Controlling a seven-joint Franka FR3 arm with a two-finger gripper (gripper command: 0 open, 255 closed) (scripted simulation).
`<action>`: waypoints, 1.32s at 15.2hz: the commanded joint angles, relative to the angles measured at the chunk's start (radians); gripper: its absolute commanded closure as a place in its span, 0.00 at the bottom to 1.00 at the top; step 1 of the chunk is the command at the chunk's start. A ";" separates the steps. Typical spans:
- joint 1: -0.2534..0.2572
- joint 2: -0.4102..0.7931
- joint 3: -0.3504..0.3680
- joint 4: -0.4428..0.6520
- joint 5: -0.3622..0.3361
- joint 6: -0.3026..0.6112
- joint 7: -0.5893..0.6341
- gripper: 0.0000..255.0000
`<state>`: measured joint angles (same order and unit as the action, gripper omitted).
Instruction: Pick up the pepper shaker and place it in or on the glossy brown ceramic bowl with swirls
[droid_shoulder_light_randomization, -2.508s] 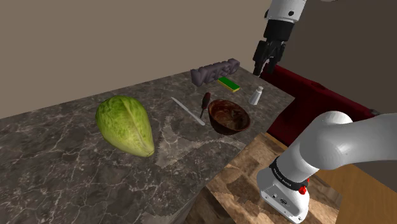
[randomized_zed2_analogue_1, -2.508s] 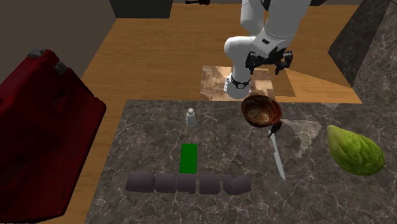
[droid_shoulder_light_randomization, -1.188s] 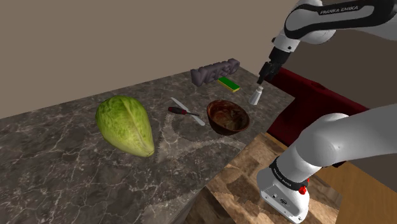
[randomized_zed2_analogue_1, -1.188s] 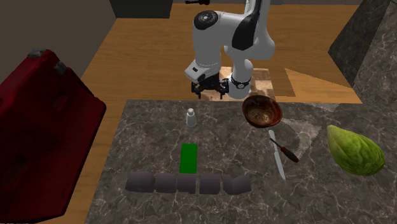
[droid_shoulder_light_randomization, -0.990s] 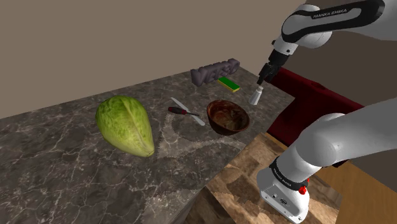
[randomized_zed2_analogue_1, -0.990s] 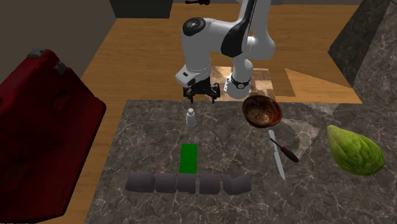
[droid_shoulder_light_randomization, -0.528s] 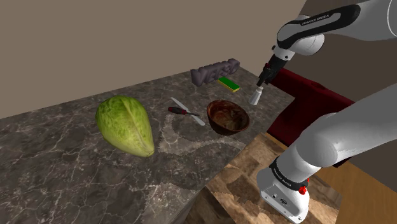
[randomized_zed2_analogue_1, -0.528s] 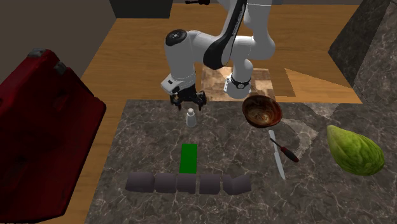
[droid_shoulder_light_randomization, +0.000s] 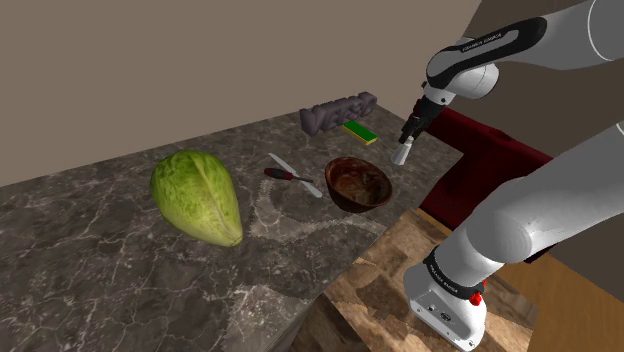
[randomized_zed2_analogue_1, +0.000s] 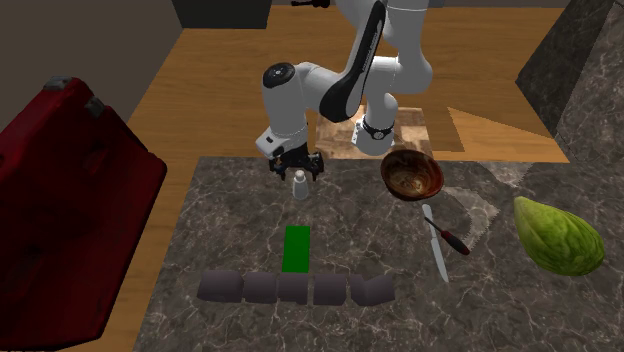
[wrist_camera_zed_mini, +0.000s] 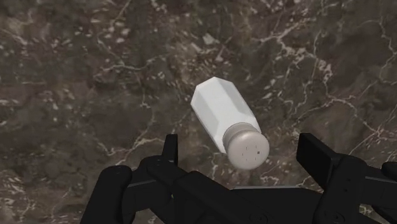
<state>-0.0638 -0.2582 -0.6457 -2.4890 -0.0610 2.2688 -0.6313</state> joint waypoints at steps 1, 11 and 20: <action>0.001 0.002 -0.001 0.000 0.001 0.003 -0.001 0.00; 0.001 0.002 -0.001 -0.001 0.001 0.003 -0.001 1.00; -0.010 -0.044 0.019 0.034 -0.023 -0.072 0.025 1.00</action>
<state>-0.0700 -0.2919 -0.6297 -2.4595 -0.0777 2.2108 -0.6100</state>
